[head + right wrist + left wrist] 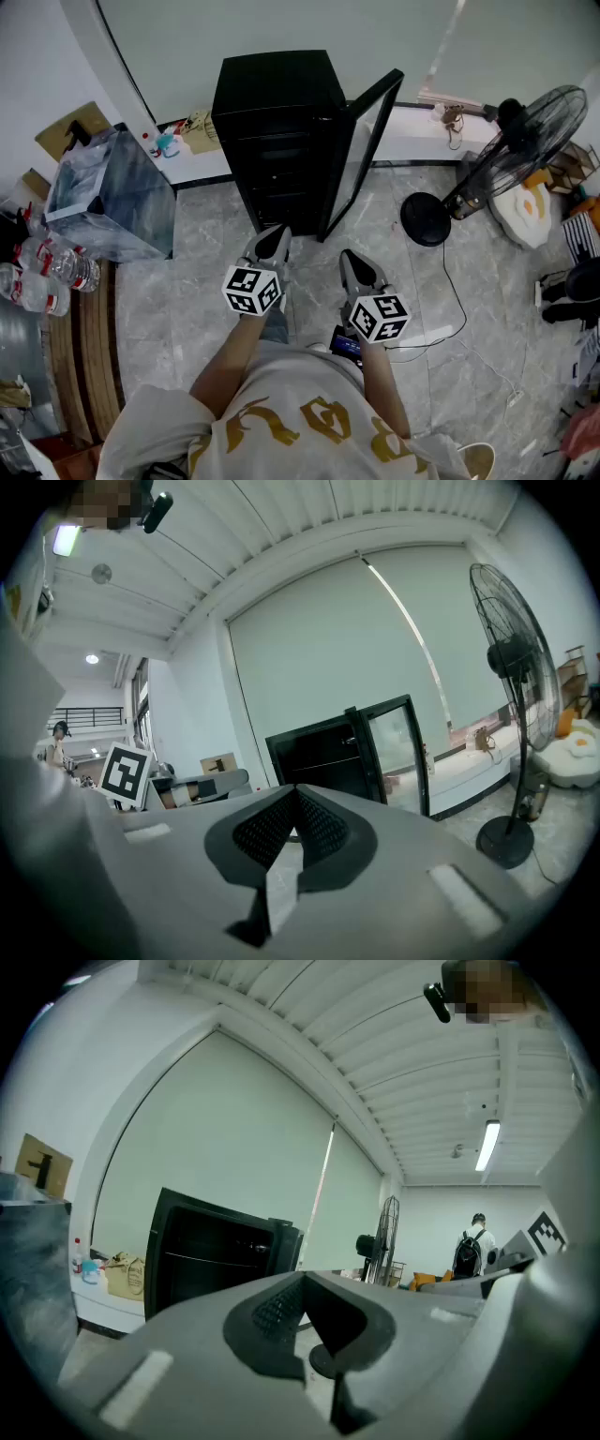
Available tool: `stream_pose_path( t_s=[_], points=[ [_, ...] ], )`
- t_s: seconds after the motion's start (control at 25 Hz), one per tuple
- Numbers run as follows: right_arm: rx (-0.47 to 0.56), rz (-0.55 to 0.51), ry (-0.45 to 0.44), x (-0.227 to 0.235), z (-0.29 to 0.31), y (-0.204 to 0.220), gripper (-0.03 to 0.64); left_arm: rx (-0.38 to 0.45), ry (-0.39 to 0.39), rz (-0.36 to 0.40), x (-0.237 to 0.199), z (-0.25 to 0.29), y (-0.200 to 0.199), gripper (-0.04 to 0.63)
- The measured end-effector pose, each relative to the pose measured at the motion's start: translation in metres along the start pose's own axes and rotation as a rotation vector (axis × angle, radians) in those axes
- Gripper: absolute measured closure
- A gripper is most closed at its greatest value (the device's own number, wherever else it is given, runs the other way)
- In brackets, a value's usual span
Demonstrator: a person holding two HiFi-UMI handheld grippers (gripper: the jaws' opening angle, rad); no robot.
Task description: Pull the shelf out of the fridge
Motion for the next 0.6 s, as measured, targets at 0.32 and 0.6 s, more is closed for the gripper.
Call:
stream_pose_path(
  t_s=[0.32,0.6],
  points=[
    [-0.014,-0.013,-0.033,-0.006,0.003,0.000,0.595,0.056,-0.046,-0.045,-0.007,-0.015,-0.008,0.594],
    [-0.045,-0.045,-0.013,-0.004,0.005,0.003,0.518,0.086,-0.080,-0.160,-0.015,-0.022,0.001,0.544]
  ],
)
Point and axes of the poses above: the fingertips, and each gripper's own axes: z forward along the fingers, x to its right, y out of its underside, the point moved 7 cm from there along -z, backward along the fingers, and after that the axes turned 11 degrees about -x, right-handed, at the moved point
